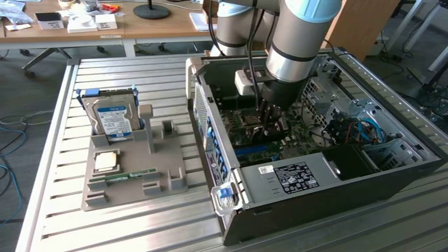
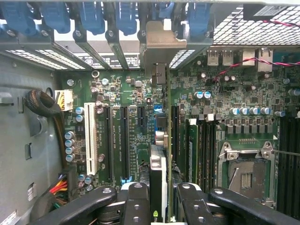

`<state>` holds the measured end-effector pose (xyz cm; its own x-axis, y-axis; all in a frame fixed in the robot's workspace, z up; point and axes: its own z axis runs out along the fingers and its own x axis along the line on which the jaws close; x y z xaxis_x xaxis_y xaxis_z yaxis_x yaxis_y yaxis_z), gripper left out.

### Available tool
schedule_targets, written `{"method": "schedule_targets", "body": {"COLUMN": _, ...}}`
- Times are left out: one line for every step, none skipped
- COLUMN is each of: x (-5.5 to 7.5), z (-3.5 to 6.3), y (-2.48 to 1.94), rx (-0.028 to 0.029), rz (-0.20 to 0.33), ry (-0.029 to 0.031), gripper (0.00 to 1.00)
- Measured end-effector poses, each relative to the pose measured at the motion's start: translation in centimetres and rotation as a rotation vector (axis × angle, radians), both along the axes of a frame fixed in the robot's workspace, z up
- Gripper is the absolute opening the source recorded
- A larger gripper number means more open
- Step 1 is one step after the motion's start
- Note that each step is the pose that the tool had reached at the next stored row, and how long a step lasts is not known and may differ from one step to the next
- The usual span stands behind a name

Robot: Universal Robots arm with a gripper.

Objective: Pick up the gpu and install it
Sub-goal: 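Insert the gpu into the slot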

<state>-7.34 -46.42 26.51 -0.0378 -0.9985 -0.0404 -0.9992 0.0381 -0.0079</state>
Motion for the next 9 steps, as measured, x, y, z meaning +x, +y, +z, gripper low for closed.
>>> {"method": "schedule_targets", "body": {"x": -0.01, "z": 0.0, "y": -0.01, "rx": 0.0, "rz": 0.0, "ry": 0.0, "gripper": 0.27}}
{"method": "schedule_targets", "body": {"x": -0.01, "z": 0.0, "y": -0.04, "rx": -0.0001, "rz": 0.0, "ry": 0.0, "gripper": 0.27}}
{"method": "schedule_targets", "body": {"x": -0.01, "z": 0.0, "y": -0.04, "rx": -0.0002, "rz": 0.0, "ry": 0.0, "gripper": 0.27}}
{"method": "schedule_targets", "body": {"x": -0.01, "z": 0.0, "y": -0.04, "rx": -0.0001, "rz": 0.0, "ry": 0.0, "gripper": 0.27}}
{"method": "schedule_targets", "body": {"x": -0.03, "z": 0.0, "y": -0.04, "rx": -0.0001, "rz": 0.0, "ry": 0.0, "gripper": 0.27}}
{"method": "schedule_targets", "body": {"x": -0.06, "z": 0.0, "y": -0.04, "rx": -0.0001, "rz": 0.0, "ry": -0.0001, "gripper": 0.27}}
{"method": "schedule_targets", "body": {"x": -0.1, "z": 0.0, "y": -0.04, "rx": -0.0001, "rz": 0.0, "ry": -0.0001, "gripper": 0.27}}
{"method": "schedule_targets", "body": {"x": -0.13, "z": 0.0, "y": -0.04, "rx": -0.0001, "rz": 0.0, "ry": 0.0, "gripper": 0.27}}
{"method": "schedule_targets", "body": {"x": -0.15, "z": 0.0, "y": -0.04, "rx": -0.0001, "rz": 0.0, "ry": 0.0, "gripper": 0.27}}
